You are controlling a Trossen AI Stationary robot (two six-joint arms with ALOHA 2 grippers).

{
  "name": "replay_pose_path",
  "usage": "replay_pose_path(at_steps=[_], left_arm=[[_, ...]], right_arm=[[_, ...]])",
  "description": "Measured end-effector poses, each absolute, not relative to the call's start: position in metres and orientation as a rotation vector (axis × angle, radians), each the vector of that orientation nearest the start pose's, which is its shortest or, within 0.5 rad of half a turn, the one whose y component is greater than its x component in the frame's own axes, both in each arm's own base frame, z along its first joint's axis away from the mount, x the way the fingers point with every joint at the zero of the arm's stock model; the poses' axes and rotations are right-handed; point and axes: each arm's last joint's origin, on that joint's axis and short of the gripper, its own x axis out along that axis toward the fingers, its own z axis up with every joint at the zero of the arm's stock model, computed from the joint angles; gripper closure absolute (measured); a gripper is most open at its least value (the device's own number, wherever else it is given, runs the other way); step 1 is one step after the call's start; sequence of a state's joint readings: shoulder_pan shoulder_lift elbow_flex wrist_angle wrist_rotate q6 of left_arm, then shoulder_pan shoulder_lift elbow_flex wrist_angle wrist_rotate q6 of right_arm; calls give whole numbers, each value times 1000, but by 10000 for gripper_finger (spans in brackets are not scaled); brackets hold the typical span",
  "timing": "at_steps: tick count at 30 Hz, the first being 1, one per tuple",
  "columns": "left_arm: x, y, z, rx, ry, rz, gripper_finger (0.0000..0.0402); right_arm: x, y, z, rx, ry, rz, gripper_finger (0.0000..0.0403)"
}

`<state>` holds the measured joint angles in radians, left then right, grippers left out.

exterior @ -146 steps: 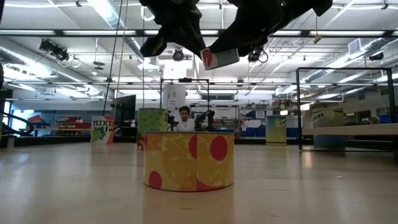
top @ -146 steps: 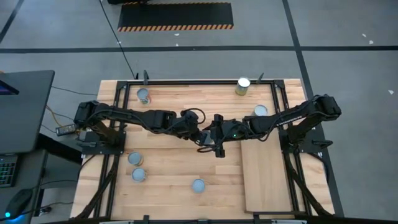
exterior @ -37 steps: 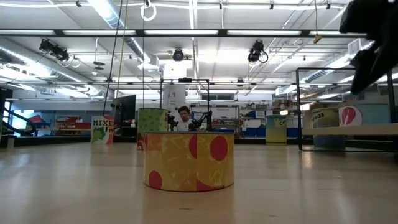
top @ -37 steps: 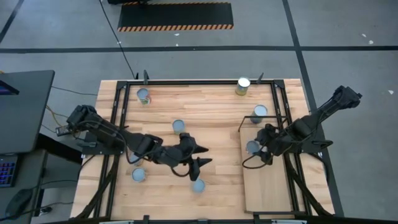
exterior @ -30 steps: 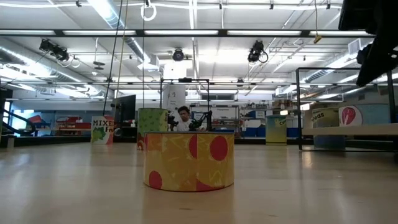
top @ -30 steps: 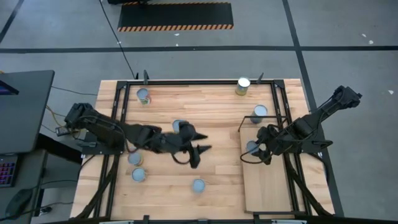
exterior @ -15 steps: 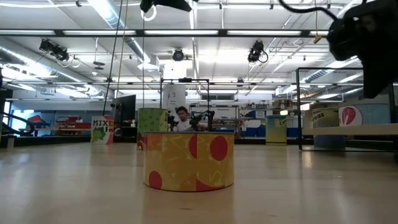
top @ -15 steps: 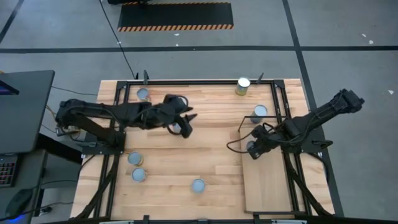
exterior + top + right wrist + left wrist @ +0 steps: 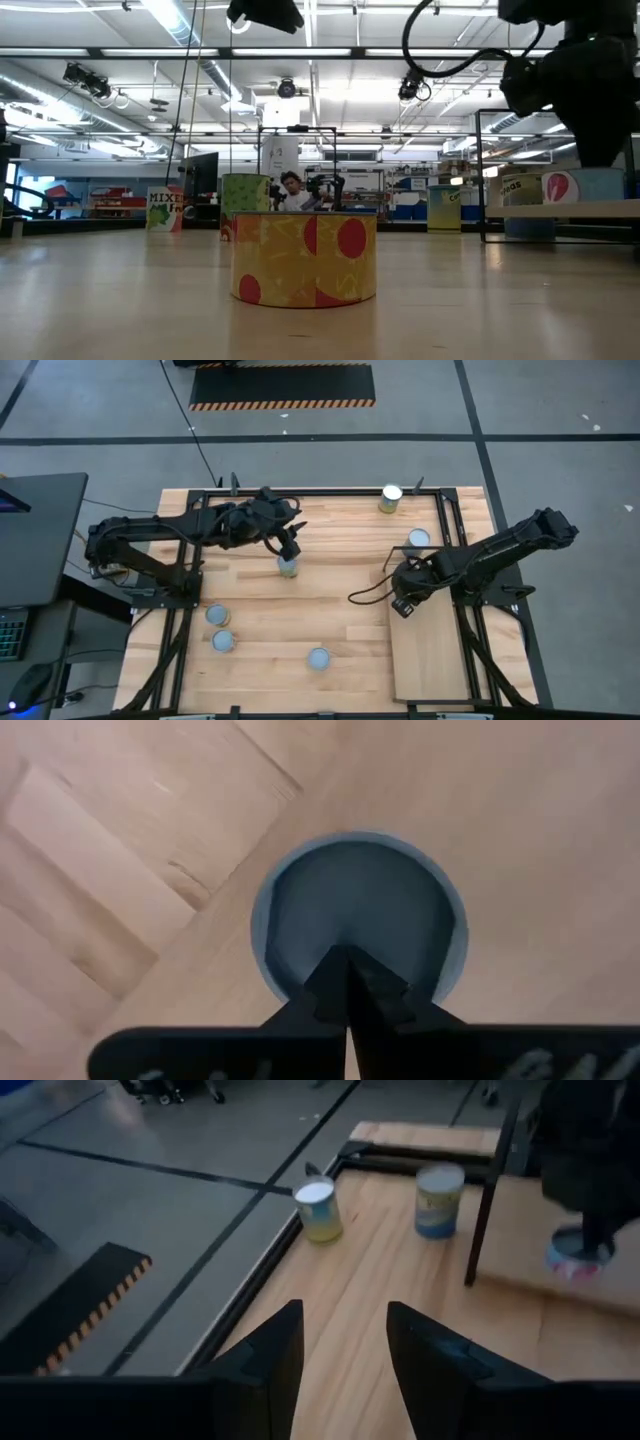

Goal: Pick and place cans onto a shelf
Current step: Put the canned salmon on the shelf

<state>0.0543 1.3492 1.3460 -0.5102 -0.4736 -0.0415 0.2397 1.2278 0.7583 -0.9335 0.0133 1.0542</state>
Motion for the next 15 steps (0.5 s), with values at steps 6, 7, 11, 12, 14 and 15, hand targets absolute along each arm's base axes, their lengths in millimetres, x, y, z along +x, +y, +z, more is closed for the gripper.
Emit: replay_pose_path(at_steps=[6,7,11,12,14,15], left_arm=[[286,29,375,134,519,510,251],[286,29,375,138,521,509,251],[286,29,373,123,530,513,251],[286,29,373,112,527,516,251],[286,29,373,89,524,522,251],[285,29,373,81,522,524,251]], right_arm=[[193,33,203,360,1394,-428,397],[192,31,204,305,1406,-411,397],[192,23,204,188,1428,-361,397],[192,22,204,171,1431,-346,397],[194,20,204,144,1425,-322,397],[194,19,204,135,1424,-315,397]])
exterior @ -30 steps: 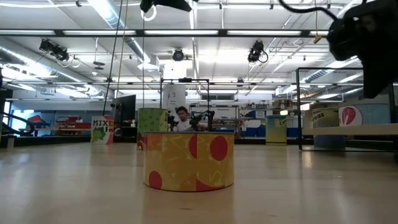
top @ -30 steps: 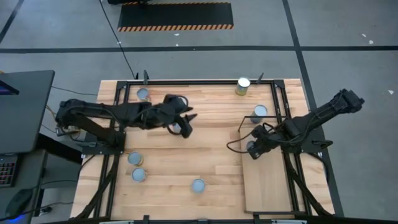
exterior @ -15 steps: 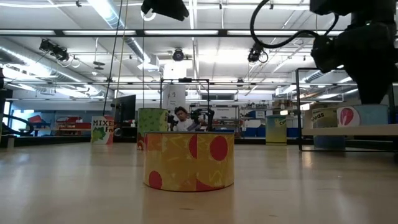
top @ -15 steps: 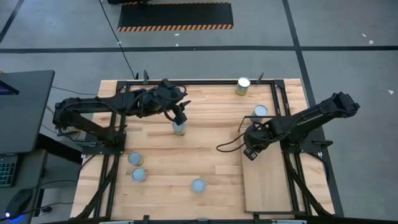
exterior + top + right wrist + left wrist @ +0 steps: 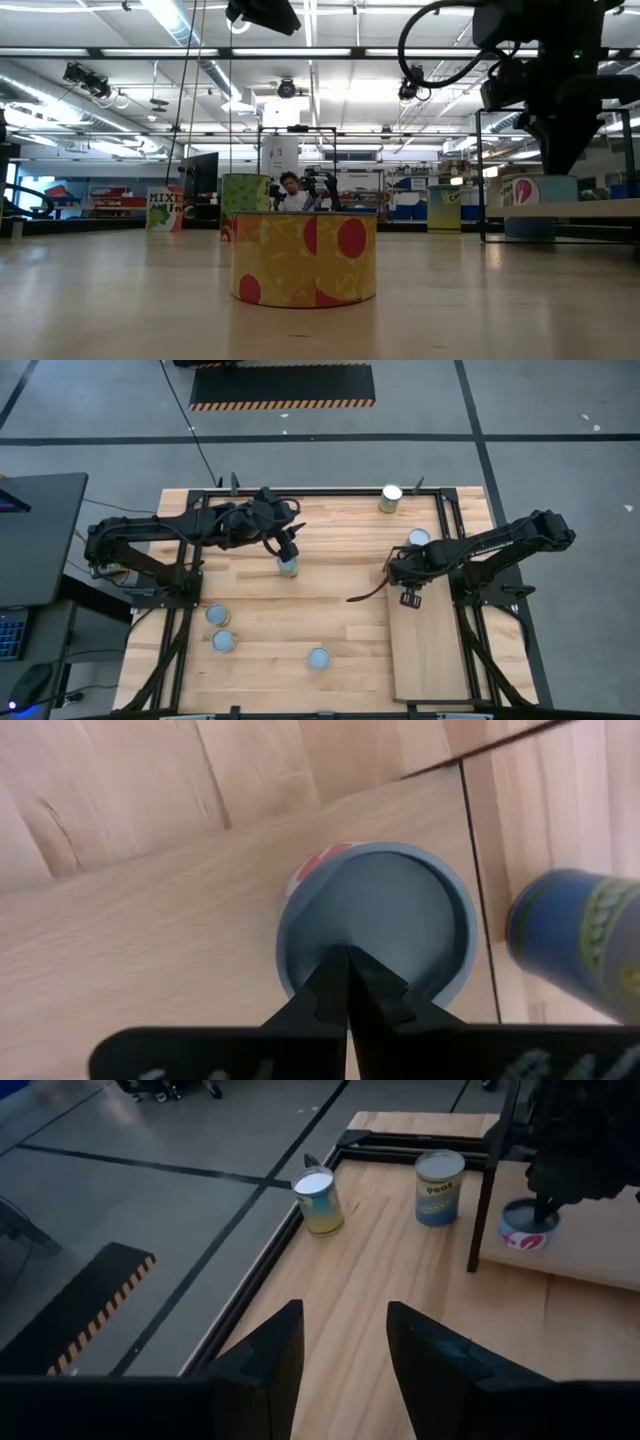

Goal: Pick and place cans onto a shelf
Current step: Put the canned salmon on the shelf

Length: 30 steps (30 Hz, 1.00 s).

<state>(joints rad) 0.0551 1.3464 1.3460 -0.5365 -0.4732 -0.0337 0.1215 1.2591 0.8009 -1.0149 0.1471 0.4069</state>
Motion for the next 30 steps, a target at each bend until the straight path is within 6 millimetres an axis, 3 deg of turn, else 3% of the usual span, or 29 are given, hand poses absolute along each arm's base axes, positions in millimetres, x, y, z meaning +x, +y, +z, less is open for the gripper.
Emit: replay_pose_path(at_steps=[8,16,30], left_arm=[[286,29,373,74,520,526,251],[286,29,373,74,520,526,251],[286,29,373,75,521,526,251]], right_arm=[[203,19,222,154,1365,-318,397],[201,15,215,151,1355,-385,397],[203,10,215,477,1374,-382,397]])
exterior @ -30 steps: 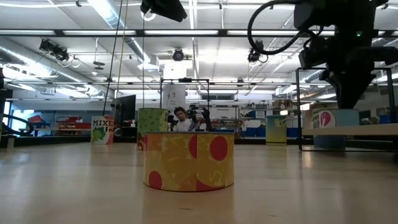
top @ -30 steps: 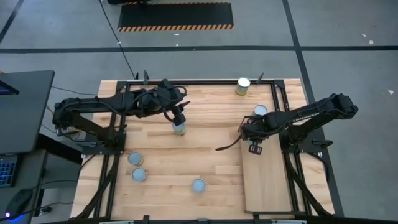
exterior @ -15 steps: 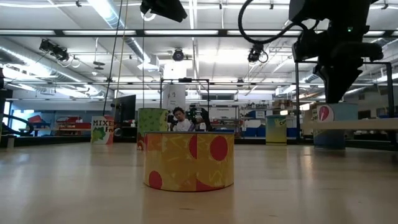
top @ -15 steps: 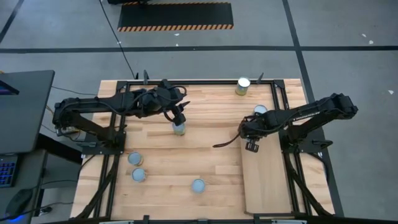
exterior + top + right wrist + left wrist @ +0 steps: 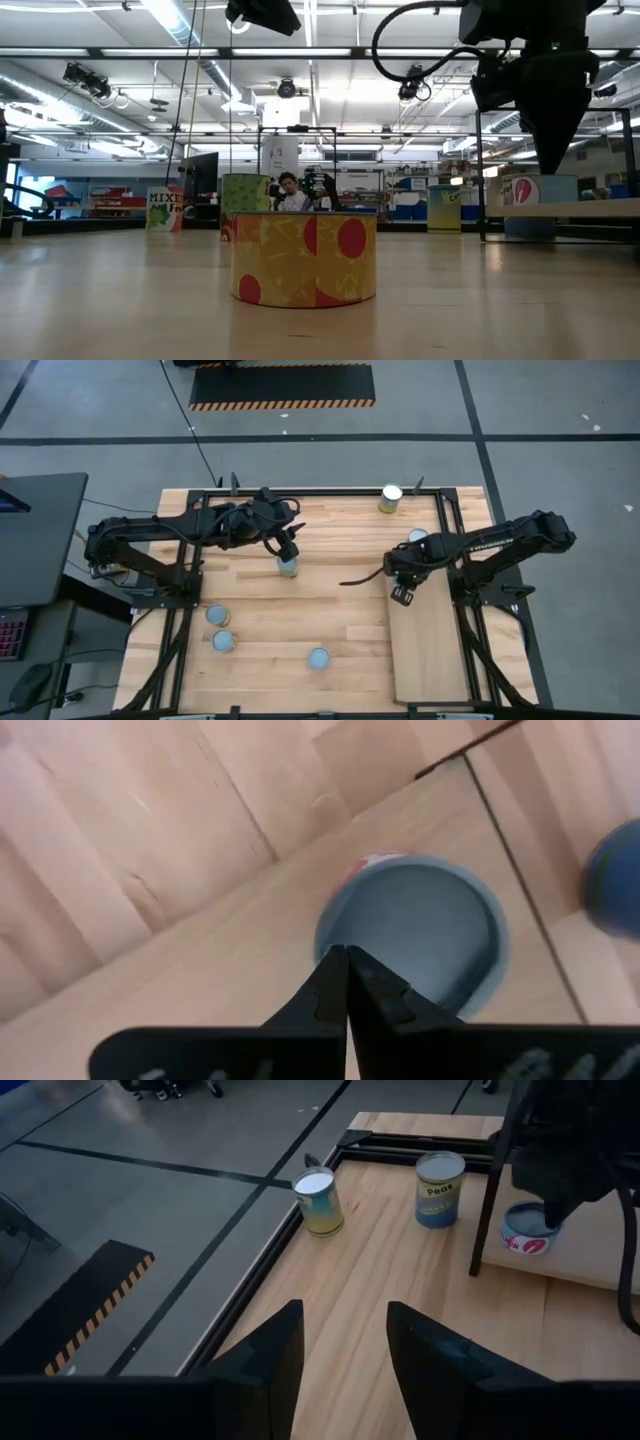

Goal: Pick and place cans onto a shelf
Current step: Put the canned salmon on the shelf

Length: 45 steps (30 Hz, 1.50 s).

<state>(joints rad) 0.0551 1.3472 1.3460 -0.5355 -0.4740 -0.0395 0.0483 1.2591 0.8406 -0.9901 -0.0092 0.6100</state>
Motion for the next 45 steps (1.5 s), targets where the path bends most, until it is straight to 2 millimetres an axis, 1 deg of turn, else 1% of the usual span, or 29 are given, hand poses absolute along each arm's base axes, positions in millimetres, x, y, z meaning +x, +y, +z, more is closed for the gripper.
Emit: replay_pose_path(at_steps=[7,12,16,18,20,24,28,29,31,35,40,45], left_arm=[[286,29,373,76,521,526,251],[283,29,376,74,505,527,251],[281,29,379,71,490,527,251],[280,29,379,75,493,526,251],[279,29,380,78,491,525,251],[278,29,381,78,489,525,251],[278,29,381,78,489,525,251],[278,29,381,78,490,525,251],[278,29,381,77,489,525,251],[278,29,381,77,489,525,251],[278,29,381,94,493,521,251],[278,29,381,94,493,521,251]], right_arm=[[202,10,206,612,1404,-255,399],[206,10,217,611,1365,-241,400],[209,10,222,590,1349,-218,400],[207,11,222,569,1372,-196,400],[207,15,225,530,1386,-136,401],[208,29,234,389,1375,41,401],[205,42,231,329,1395,225,401],[204,44,229,304,1407,228,401],[201,47,223,229,1431,168,401],[199,48,216,111,1418,70,401],[195,45,207,92,1440,46,400],[196,40,205,68,1427,-15,400]])
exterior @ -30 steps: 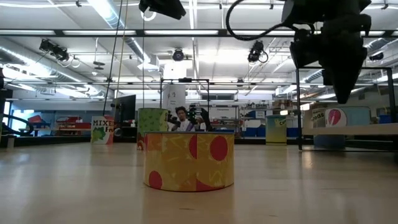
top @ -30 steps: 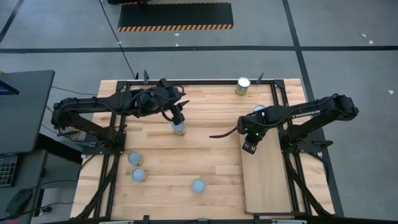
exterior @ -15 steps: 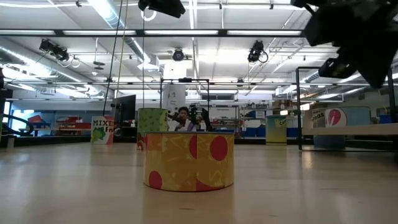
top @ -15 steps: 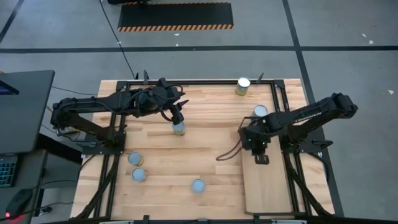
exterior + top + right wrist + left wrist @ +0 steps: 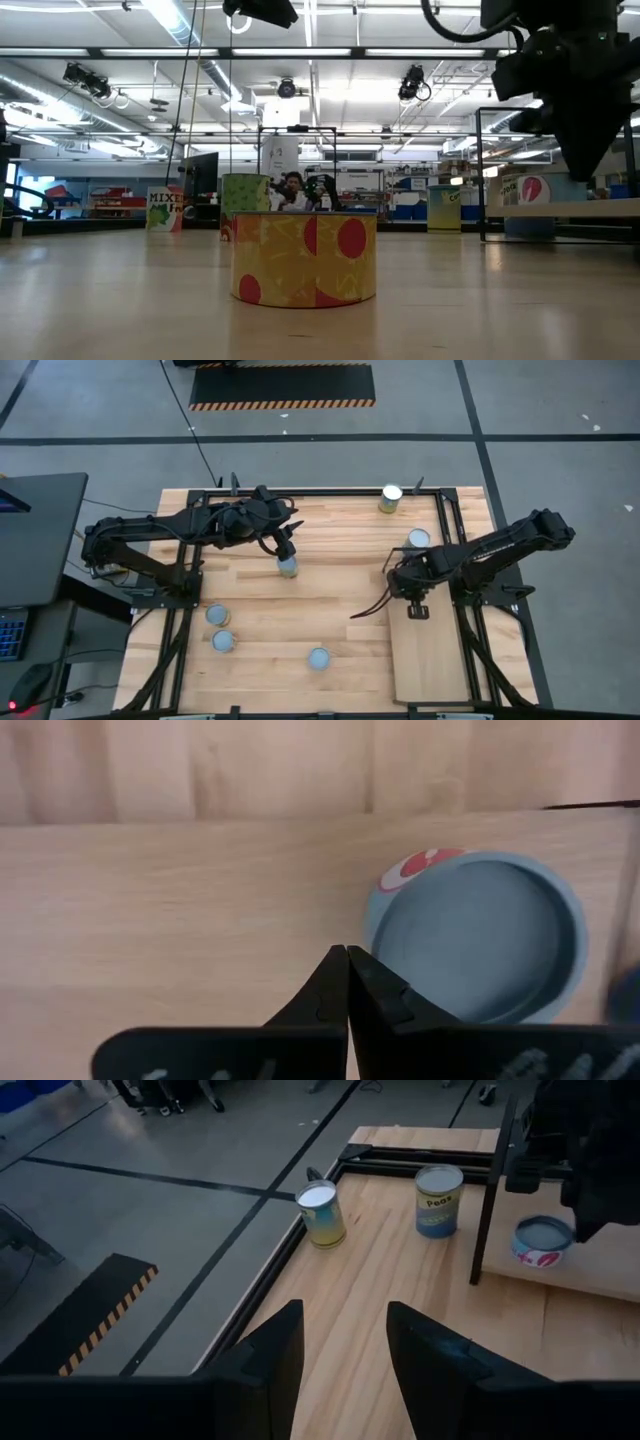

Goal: Pick and place cans onto a shelf
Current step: Put the canned salmon on the shelf, then put the canned pineapple on the shelf

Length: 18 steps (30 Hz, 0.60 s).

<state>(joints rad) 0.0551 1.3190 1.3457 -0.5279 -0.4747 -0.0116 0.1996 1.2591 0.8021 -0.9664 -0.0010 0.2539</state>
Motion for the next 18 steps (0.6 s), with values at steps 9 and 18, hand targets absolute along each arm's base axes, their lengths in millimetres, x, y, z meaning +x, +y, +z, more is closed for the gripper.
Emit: replay_pose_path(at_steps=[9,18], left_arm=[[278,29,381,92,492,522,251],[278,29,381,91,493,521,251]], right_arm=[[197,33,205,78,1417,-56,399],[207,42,231,173,1369,28,399]])
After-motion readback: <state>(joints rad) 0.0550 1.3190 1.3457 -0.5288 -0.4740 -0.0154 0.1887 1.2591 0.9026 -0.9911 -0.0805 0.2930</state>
